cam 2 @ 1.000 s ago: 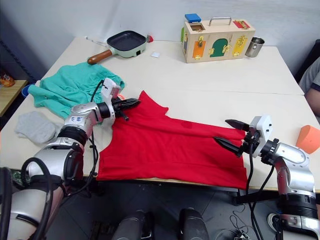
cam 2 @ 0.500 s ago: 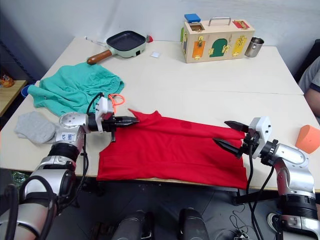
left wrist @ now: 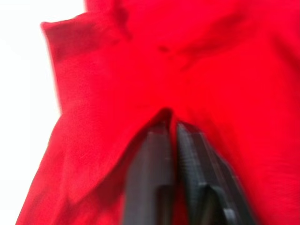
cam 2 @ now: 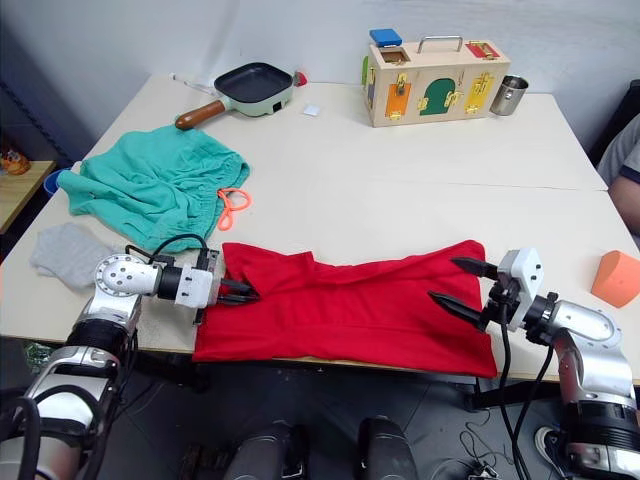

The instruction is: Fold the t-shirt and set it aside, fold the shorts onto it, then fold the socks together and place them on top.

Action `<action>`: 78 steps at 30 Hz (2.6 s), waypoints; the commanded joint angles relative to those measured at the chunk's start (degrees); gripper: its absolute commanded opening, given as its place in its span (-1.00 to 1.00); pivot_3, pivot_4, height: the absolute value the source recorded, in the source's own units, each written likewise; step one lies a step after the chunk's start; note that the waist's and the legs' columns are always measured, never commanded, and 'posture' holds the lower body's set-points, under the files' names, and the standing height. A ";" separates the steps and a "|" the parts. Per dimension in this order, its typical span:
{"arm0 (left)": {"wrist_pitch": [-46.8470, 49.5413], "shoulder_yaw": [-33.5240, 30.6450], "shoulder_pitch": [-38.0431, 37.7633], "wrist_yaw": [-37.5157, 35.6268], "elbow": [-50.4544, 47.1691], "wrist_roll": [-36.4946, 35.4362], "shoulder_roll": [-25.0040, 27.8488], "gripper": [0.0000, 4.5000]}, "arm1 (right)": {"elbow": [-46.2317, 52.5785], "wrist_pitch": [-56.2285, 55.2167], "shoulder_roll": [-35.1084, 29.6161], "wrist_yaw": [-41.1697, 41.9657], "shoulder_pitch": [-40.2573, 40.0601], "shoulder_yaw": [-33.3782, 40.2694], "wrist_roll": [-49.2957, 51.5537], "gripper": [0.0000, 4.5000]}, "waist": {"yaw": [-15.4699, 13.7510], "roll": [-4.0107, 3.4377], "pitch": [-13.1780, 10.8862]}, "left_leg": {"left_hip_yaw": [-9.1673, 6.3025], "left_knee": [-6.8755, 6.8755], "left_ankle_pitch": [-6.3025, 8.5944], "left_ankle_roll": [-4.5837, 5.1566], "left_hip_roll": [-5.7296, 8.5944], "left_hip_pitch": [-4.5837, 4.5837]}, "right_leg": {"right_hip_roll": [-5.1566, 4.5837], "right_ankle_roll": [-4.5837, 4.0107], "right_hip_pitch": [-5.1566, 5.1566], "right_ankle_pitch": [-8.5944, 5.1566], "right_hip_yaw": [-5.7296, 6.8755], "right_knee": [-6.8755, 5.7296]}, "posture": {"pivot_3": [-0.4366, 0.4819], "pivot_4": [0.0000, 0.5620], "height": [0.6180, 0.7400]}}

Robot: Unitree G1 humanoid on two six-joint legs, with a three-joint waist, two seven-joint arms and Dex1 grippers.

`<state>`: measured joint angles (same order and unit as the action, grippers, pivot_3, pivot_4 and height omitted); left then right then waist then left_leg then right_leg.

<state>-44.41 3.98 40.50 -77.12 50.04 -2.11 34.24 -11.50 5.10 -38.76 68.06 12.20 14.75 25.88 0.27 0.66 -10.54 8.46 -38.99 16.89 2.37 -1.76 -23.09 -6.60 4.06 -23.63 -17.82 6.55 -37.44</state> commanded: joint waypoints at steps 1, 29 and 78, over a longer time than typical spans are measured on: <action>6.78 -1.52 -0.19 -0.02 -2.74 -3.69 0.82 -0.30 | 1.33 -0.80 -0.32 0.22 -0.14 0.13 0.55 1.00 | 0.00 0.00 0.00 | 0.00 0.00 0.00 0.00 0.00 0.00 | 0.01 0.00 0.00 0.00 0.00 0.00 | -0.05 -0.47 1.00; 77.91 -3.93 -6.46 17.36 -35.58 -14.78 4.50 0.99 | 0.12 -1.02 0.50 -0.31 1.48 -0.64 0.81 1.00 | 0.00 0.00 0.00 | -0.01 0.00 0.02 -0.01 -0.03 -0.01 | 0.08 0.01 0.07 0.00 -0.03 0.01 | -0.05 -0.47 1.00; 15.43 -1.29 -6.62 -0.70 -21.17 -7.13 8.16 -0.98 | -3.35 -2.29 -0.25 -0.23 4.32 -0.92 -1.19 1.00 | -0.01 0.00 0.00 | 0.01 0.00 0.13 0.06 -0.01 -0.01 | 0.00 -0.01 0.06 -0.01 -0.02 0.16 | -0.05 -0.47 1.00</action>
<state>-27.03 4.46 32.51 -79.22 27.94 -9.50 41.42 -14.08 4.47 -37.53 67.60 15.01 13.48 25.03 0.26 0.66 -10.54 8.46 -38.99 17.02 2.43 -1.77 -23.10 -6.60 4.05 -23.58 -17.83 6.54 -37.30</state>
